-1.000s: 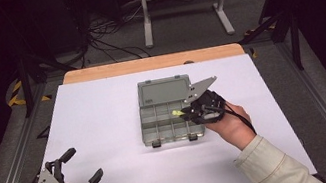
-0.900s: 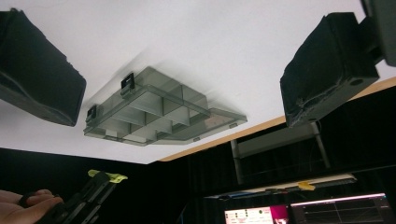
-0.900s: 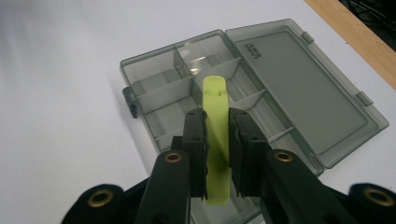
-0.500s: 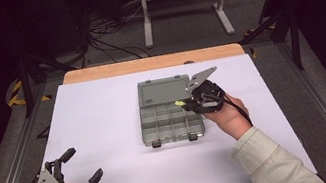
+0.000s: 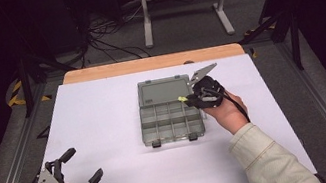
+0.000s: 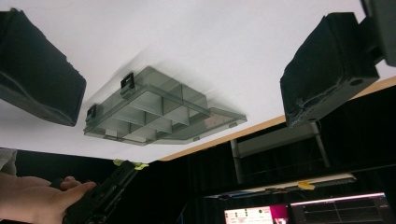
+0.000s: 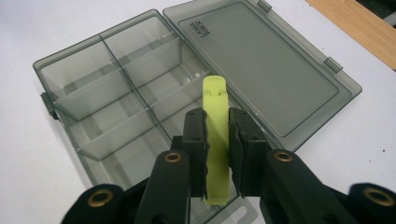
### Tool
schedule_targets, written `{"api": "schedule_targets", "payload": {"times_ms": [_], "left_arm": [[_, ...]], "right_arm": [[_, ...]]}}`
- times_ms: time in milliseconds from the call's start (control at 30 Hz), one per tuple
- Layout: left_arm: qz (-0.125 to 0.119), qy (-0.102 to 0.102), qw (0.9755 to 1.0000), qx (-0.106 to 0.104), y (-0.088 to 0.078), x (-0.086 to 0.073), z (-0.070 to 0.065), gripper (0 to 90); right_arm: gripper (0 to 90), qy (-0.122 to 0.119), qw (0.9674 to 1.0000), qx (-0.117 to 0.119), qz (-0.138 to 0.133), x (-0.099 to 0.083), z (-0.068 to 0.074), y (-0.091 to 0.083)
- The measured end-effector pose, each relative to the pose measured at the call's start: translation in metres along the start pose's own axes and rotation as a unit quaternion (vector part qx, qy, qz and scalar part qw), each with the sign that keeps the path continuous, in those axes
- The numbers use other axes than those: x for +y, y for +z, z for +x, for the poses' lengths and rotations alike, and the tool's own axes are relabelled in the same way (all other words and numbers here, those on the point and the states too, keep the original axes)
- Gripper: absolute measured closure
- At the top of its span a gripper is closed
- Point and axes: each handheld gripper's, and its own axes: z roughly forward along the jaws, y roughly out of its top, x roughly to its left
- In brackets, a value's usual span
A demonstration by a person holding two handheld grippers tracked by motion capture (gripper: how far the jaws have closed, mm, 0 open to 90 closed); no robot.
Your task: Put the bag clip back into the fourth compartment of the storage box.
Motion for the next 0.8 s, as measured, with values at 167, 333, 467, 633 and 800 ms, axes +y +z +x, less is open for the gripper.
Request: {"api": "schedule_targets", "payload": {"times_ms": [167, 333, 467, 633, 800], "left_arm": [[0.000, 0.002, 1.0000, 0.001, 0.000, 0.000, 0.000, 0.8], [0.000, 0.000, 1.0000, 0.001, 0.000, 0.000, 0.000, 0.8], [0.001, 0.002, 1.0000, 0.000, 0.000, 0.000, 0.000, 0.8], [0.000, 0.000, 1.0000, 0.001, 0.000, 0.000, 0.000, 0.8], [0.000, 0.001, 1.0000, 0.000, 0.000, 0.000, 0.000, 0.8]], "right_arm": [[78.1, 0.008, 1.0000, 0.000, 0.003, -0.002, -0.005, 0.005], [78.1, 0.018, 0.9998, -0.002, 0.008, -0.003, -0.009, 0.011], [78.1, 0.023, 0.9997, -0.004, 0.009, -0.004, -0.012, 0.015], [78.1, 0.028, 0.9995, 0.000, 0.011, -0.007, -0.013, 0.020], [78.1, 0.037, 0.9992, 0.003, 0.011, -0.011, -0.013, 0.025]]}}
